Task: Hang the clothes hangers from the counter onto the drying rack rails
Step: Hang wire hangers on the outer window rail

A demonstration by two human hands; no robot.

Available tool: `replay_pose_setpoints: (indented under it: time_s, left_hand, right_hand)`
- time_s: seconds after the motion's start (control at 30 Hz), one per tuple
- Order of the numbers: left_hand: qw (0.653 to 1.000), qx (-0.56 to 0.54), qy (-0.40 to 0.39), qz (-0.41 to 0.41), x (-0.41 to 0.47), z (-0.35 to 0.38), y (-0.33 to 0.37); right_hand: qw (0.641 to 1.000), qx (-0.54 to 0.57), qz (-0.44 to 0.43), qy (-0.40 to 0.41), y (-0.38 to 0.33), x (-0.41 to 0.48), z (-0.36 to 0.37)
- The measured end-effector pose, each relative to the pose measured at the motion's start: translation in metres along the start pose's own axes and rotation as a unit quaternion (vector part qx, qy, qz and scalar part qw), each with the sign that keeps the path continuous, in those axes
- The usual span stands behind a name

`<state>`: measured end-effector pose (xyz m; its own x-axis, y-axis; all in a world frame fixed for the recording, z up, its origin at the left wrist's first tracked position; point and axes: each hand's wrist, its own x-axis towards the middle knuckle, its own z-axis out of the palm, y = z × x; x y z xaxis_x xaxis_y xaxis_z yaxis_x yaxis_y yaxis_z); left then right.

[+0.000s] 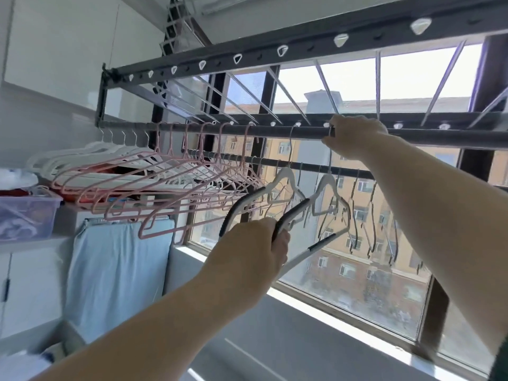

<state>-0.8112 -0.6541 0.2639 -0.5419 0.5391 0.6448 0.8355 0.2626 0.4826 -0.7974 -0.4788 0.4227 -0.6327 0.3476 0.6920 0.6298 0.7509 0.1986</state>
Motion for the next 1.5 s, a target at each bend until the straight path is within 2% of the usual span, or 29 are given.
replay_pose_setpoints:
  time_s: [0.2,0.37,0.47,0.83,1.0,1.27,1.5]
  left_hand:
    - [1.0,-0.025,-0.011,0.006,0.003,0.004,-0.003]
    - [1.0,-0.004,0.002,0.026,0.003,0.011,-0.005]
    - [0.999,-0.038,-0.006,0.022,0.001,0.012,-0.001]
    - [0.992,-0.076,0.103,0.024,-0.016,-0.01,-0.011]
    - [0.988,-0.103,0.113,0.032,-0.034,-0.027,-0.036]
    - [0.981,-0.128,0.111,0.096,-0.042,-0.08,-0.102]
    - [0.974,-0.177,0.089,0.106,-0.034,-0.124,-0.181]
  right_hand:
    - [1.0,0.013,-0.002,0.014,0.01,-0.001,0.005]
    - [1.0,0.009,-0.003,0.014,0.016,-0.002,0.009]
    - [1.0,0.009,-0.008,0.017,0.018,-0.004,0.009]
    - [0.998,0.038,0.007,0.059,0.01,-0.001,0.008]
    - [0.998,0.02,0.019,0.062,-0.004,-0.004,0.003]
    - [0.993,-0.011,0.06,0.102,-0.048,-0.009,-0.024]
    - [0.993,0.022,0.1,0.064,-0.105,-0.017,-0.042]
